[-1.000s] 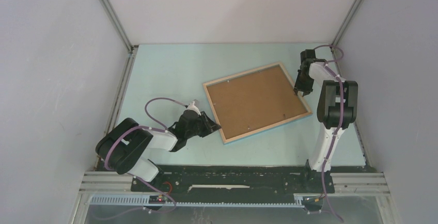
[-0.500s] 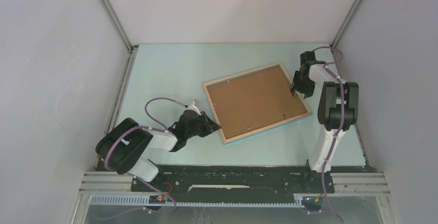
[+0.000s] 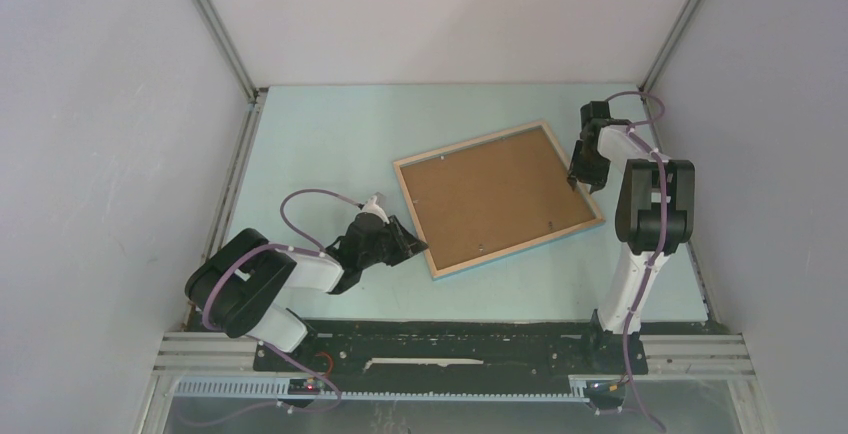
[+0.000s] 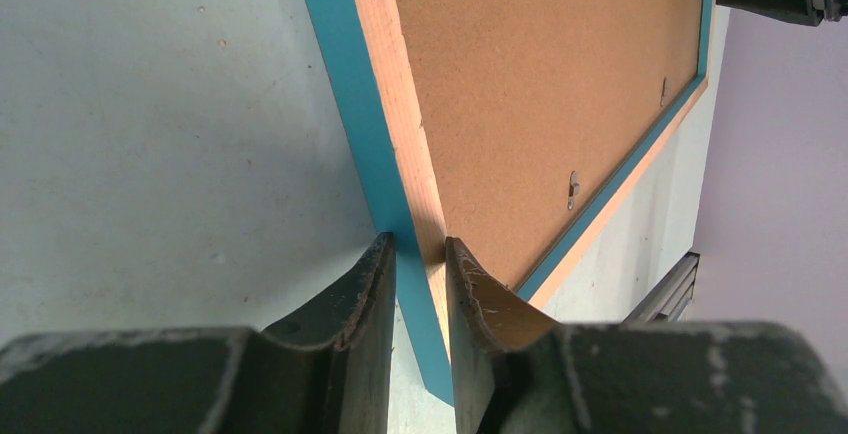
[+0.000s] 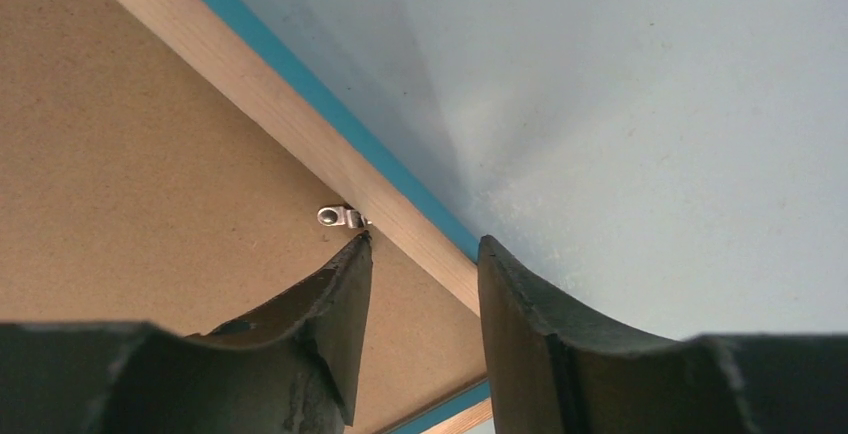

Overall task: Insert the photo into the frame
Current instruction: Install the photo frame at the center of the board, then adjust the photo frame at the center of the board, then install the photo frame at the center of the board.

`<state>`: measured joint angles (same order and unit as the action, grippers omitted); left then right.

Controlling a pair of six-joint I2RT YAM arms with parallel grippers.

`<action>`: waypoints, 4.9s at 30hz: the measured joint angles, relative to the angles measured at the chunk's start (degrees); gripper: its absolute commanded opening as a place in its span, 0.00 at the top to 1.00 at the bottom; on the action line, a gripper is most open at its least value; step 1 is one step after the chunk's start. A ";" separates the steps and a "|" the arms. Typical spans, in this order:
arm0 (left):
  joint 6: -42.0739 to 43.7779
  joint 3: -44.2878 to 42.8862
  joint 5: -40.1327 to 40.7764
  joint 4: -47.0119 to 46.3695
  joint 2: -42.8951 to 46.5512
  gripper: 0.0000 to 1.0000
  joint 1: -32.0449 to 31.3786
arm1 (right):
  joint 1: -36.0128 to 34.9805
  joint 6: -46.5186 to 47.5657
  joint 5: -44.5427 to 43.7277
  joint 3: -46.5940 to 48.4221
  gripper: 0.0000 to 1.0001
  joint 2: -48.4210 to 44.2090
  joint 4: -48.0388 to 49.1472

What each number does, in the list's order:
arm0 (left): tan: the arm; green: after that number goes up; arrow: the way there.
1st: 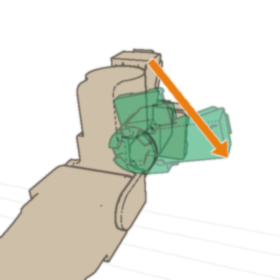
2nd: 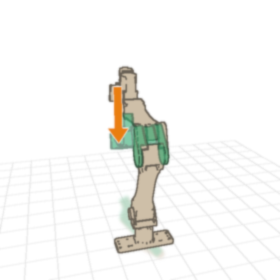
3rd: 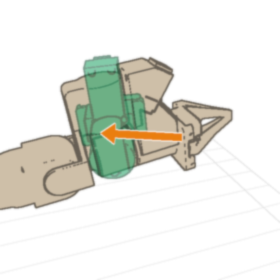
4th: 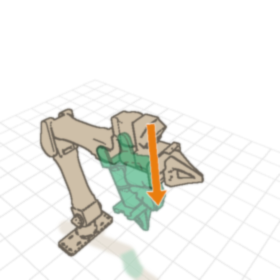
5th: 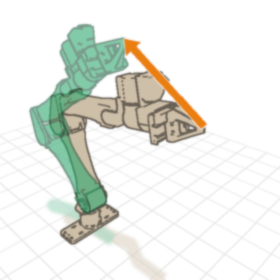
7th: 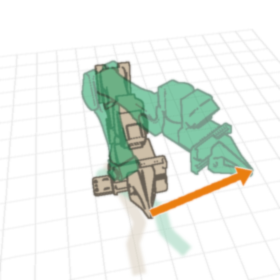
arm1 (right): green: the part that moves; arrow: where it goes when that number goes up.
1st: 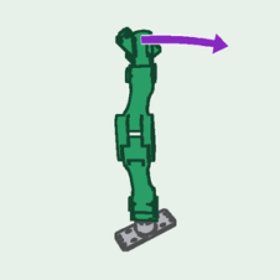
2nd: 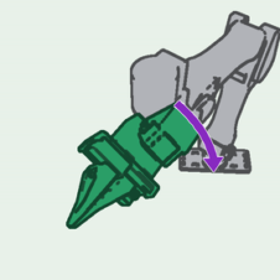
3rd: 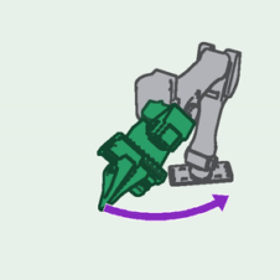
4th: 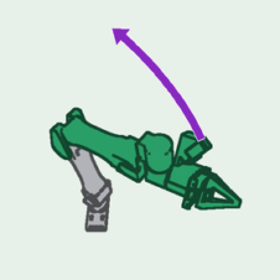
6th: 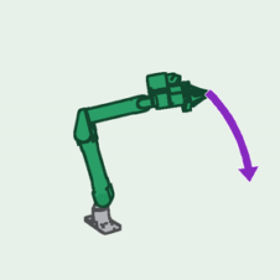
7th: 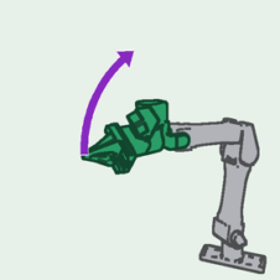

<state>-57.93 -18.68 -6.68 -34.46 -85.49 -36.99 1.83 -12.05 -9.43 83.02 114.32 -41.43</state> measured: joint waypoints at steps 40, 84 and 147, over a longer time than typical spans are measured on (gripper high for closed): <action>1.27 -0.42 -1.66 -1.99 -0.74 0.33 -1.97 | -4.68 2.97 7.32 8.61 0.85 6.16 1.20; 26.93 -76.52 -8.63 46.07 -38.01 0.00 16.35 | 9.51 -17.90 18.32 -39.93 0.17 -34.34 18.27; -2.27 -10.58 -3.87 -9.05 -12.00 0.07 3.32 | 2.43 -7.76 12.31 -23.43 0.36 -17.97 10.84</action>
<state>-60.20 -29.26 -10.55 -43.51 -97.49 -33.67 4.25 -19.81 2.87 59.59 96.36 -30.59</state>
